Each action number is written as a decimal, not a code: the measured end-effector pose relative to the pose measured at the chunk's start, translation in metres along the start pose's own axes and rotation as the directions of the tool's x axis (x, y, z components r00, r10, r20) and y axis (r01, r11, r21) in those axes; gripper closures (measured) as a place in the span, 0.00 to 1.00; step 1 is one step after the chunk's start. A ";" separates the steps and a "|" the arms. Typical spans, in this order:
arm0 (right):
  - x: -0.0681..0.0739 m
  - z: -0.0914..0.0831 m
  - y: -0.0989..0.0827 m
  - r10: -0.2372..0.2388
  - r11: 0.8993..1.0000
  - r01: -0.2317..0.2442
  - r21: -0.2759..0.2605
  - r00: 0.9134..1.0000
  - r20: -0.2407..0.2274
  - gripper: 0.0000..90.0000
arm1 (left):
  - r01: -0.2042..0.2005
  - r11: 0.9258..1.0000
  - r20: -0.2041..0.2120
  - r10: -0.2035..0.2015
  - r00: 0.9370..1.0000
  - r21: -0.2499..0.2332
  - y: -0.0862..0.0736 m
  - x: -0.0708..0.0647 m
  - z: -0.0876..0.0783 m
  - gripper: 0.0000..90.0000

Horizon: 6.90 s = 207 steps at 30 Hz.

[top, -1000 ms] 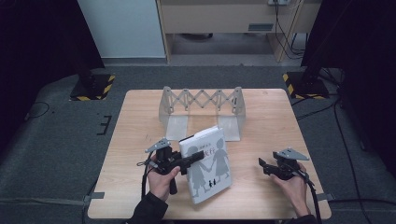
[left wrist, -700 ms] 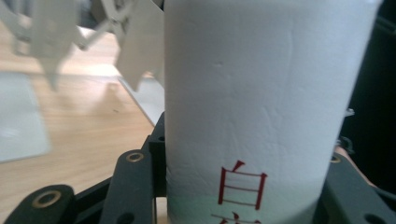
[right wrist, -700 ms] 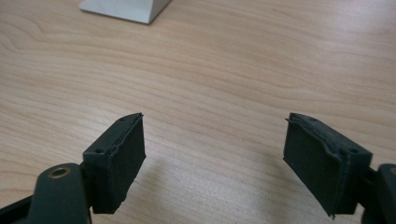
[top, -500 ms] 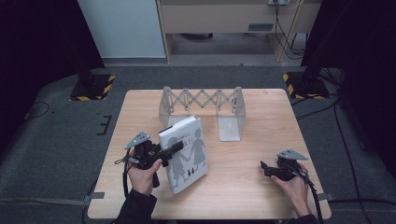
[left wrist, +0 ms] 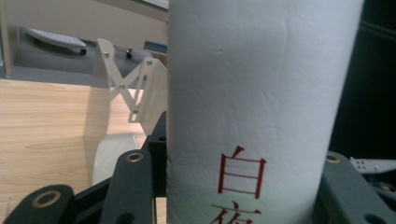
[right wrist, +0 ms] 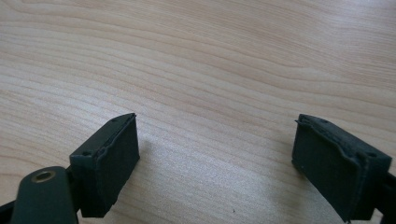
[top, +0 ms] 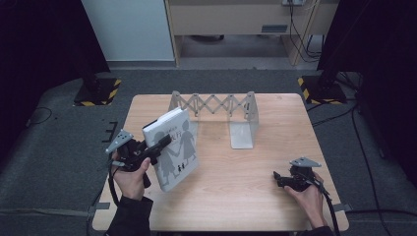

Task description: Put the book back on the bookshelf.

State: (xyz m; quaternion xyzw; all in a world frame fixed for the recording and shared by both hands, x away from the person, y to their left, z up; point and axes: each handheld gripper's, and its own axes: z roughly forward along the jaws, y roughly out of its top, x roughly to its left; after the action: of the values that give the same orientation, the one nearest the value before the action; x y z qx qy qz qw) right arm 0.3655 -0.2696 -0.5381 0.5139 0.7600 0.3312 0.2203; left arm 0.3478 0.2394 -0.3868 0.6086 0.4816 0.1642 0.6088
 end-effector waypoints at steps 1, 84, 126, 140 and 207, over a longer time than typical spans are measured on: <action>0.000 0.000 0.000 -0.001 1.000 0.001 0.000 1.000 -0.001 0.16 | 0.000 1.000 -0.011 0.000 1.000 0.001 0.002 0.002 0.002 0.58; 0.000 0.001 0.001 -0.012 1.000 0.012 0.009 1.000 -0.013 0.13 | -0.228 0.973 -0.290 0.230 0.929 0.041 -0.041 0.004 0.086 0.57; 0.000 0.002 0.001 -0.008 1.000 0.008 0.010 1.000 -0.012 0.12 | -0.193 0.972 -0.288 0.224 0.931 0.133 -0.078 0.016 0.109 0.51; 0.000 0.002 0.001 -0.008 1.000 0.008 0.010 1.000 -0.012 0.12 | -0.249 0.962 -0.358 0.272 0.893 0.108 -0.082 0.016 0.122 0.57; 0.000 0.002 0.001 -0.009 1.000 0.009 0.010 1.000 -0.013 0.13 | -0.189 0.919 -0.114 0.241 0.964 0.345 -0.104 0.048 0.048 0.35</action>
State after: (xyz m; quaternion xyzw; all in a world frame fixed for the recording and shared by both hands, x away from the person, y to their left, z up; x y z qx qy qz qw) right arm 0.3674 -0.2689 -0.5382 0.5094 0.7653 0.3299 0.2144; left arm 0.3681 0.2278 -0.5085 0.7369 0.4780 0.1938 0.4369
